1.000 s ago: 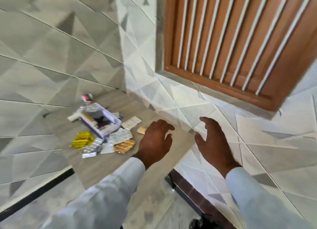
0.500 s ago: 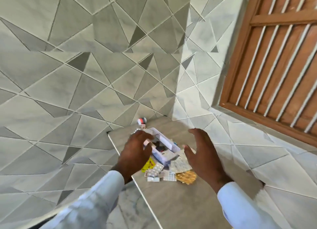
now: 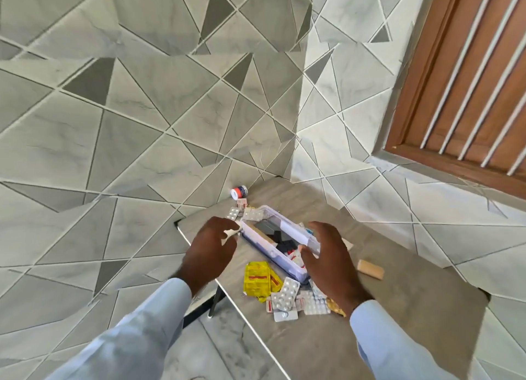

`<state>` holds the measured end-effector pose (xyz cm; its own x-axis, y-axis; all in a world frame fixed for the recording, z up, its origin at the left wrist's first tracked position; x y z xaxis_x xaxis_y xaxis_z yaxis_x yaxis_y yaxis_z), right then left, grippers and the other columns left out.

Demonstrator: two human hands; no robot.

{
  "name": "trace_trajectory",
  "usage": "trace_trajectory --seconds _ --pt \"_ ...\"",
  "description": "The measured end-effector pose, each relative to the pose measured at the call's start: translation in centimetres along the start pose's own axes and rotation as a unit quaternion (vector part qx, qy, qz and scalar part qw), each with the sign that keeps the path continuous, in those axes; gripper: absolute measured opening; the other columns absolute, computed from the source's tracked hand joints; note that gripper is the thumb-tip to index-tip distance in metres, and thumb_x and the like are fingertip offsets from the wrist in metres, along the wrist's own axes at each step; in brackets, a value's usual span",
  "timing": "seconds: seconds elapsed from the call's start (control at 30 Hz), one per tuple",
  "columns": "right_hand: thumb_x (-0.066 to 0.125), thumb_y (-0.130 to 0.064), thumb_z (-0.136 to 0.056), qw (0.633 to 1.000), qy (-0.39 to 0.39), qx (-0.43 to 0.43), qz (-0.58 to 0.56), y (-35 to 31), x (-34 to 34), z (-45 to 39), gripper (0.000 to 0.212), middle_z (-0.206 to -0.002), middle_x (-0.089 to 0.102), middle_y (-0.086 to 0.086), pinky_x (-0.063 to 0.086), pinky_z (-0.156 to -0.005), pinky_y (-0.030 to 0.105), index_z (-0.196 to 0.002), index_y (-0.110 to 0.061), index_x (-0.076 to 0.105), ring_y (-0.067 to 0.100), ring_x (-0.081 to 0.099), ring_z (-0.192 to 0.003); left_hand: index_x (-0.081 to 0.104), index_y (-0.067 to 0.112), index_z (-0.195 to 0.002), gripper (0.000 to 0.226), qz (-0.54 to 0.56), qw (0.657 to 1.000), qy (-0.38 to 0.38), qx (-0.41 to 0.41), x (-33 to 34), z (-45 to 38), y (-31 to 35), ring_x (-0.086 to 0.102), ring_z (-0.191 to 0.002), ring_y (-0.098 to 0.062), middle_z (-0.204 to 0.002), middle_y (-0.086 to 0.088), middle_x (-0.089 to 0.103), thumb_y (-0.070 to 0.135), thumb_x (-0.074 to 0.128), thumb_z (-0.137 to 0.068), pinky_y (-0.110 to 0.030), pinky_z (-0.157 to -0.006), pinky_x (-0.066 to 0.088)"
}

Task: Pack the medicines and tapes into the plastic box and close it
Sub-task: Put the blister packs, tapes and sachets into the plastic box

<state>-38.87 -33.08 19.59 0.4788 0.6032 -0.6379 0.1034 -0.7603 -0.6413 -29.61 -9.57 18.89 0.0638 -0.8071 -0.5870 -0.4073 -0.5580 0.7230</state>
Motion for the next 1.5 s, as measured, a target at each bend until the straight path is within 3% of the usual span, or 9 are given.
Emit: trace_trajectory --seconds 0.13,0.27,0.53,0.8,1.0,1.13,1.2,1.3,1.5 --pt "0.068 -0.014 -0.083 0.998 -0.019 0.044 -0.036 2.4 3.8 -4.5 0.044 -0.122 0.054 0.004 0.046 -0.096 0.032 -0.124 -0.014 0.051 0.023 0.054 -0.114 0.063 0.024 -0.097 0.021 -0.015 0.999 -0.028 -0.044 2.3 -4.5 -3.4 0.058 -0.075 0.000 -0.096 0.009 0.059 0.010 0.065 -0.081 0.000 -0.066 0.038" --pt "0.067 -0.017 -0.084 0.993 -0.056 0.076 -0.069 4.6 7.7 -8.5 0.045 -0.119 0.050 -0.006 0.049 -0.096 0.044 -0.125 -0.017 0.049 0.021 0.055 -0.115 0.062 0.028 -0.094 0.022 -0.026 0.995 -0.054 -0.084 4.5 -9.9 -6.7 0.060 -0.076 -0.012 -0.101 0.002 0.063 0.011 0.063 -0.081 -0.018 -0.075 0.041" --pt "0.067 -0.019 -0.085 0.985 -0.094 0.127 -0.067 8.0 14.5 -13.4 0.048 -0.126 0.053 -0.005 0.038 -0.092 0.017 -0.130 -0.020 0.048 0.004 0.047 -0.111 0.061 0.031 -0.089 0.024 -0.023 0.985 -0.085 -0.151 8.0 -17.5 -13.6 0.059 -0.082 -0.022 -0.099 0.000 0.062 0.009 0.064 -0.077 -0.029 -0.081 0.047" --pt "0.064 -0.029 -0.082 0.971 -0.101 0.218 -0.009 9.7 23.8 -18.6 0.056 -0.134 0.049 -0.010 0.039 -0.108 0.034 -0.133 -0.032 0.041 0.012 0.048 -0.124 0.056 0.033 -0.092 0.025 -0.027 0.969 -0.200 -0.145 13.1 -26.4 -23.1 0.057 -0.088 -0.019 -0.098 0.004 0.058 0.011 0.063 -0.080 -0.027 -0.082 0.045" --pt "0.055 -0.044 -0.088 0.948 -0.177 0.238 0.112 7.1 32.6 -21.3 0.063 -0.150 0.035 -0.008 0.020 -0.119 0.038 -0.144 -0.032 0.029 0.020 0.030 -0.139 0.059 0.019 -0.115 0.039 -0.061 0.950 -0.306 -0.028 16.0 -32.4 -27.5 0.058 -0.103 -0.025 -0.116 -0.004 0.059 0.006 0.060 -0.079 -0.034 -0.099 0.045" --pt "0.066 -0.057 -0.069 0.907 -0.280 0.127 0.289 6.4 37.6 -21.6 0.078 -0.133 0.054 0.010 0.032 -0.110 0.051 -0.134 -0.020 0.041 0.035 0.048 -0.127 0.052 0.024 -0.125 0.049 -0.117 0.938 -0.325 0.004 18.2 -36.7 -29.0 0.053 -0.118 -0.028 -0.129 -0.006 0.057 0.011 0.057 -0.079 -0.036 -0.103 0.043" --pt "0.063 -0.057 -0.072 0.884 -0.321 0.110 0.321 7.0 39.2 -21.3 0.087 -0.142 0.043 0.021 0.015 -0.115 0.061 -0.141 -0.014 0.030 0.044 0.029 -0.138 0.048 0.026 -0.129 0.053 -0.161 0.925 -0.337 0.067 20.1 -38.4 -28.6 0.052 -0.119 -0.030 -0.132 -0.008 0.055 0.011 0.053 -0.079 -0.039 -0.103 0.043" --pt "0.060 -0.057 -0.079 0.851 -0.377 0.112 0.349 7.7 40.2 -20.8 0.094 -0.152 0.024 0.027 -0.006 -0.113 0.065 -0.147 -0.010 0.015 0.045 0.003 -0.144 0.040 0.022 -0.137 0.061 -0.229 0.878 -0.366 0.207 23.1 -40.2 -27.0 0.042 -0.130 -0.030 -0.145 -0.008 0.042 0.009 0.055 -0.080 -0.042 -0.107 0.037" --pt "0.062 -0.054 -0.078 0.839 -0.373 0.148 0.369 8.3 40.7 -21.4 0.087 -0.148 0.033 0.027 -0.018 -0.108 0.066 -0.142 -0.007 0.026 0.045 0.010 -0.144 0.023 0.023 -0.146 0.068 -0.364 0.769 -0.456 0.262 27.0 -41.6 -27.3 0.021 -0.143 -0.028 -0.157 -0.010 0.018 0.013 0.054 -0.086 -0.045 -0.114 0.027"
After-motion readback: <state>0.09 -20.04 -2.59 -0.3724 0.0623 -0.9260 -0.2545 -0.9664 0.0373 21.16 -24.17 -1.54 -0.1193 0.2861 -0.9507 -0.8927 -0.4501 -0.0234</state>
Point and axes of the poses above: each hand's wrist, its own z-axis away from the middle knuckle, its own x-axis out of the palm, y = z × x, the point moved 8 cm from there along -z, towards the middle knuckle
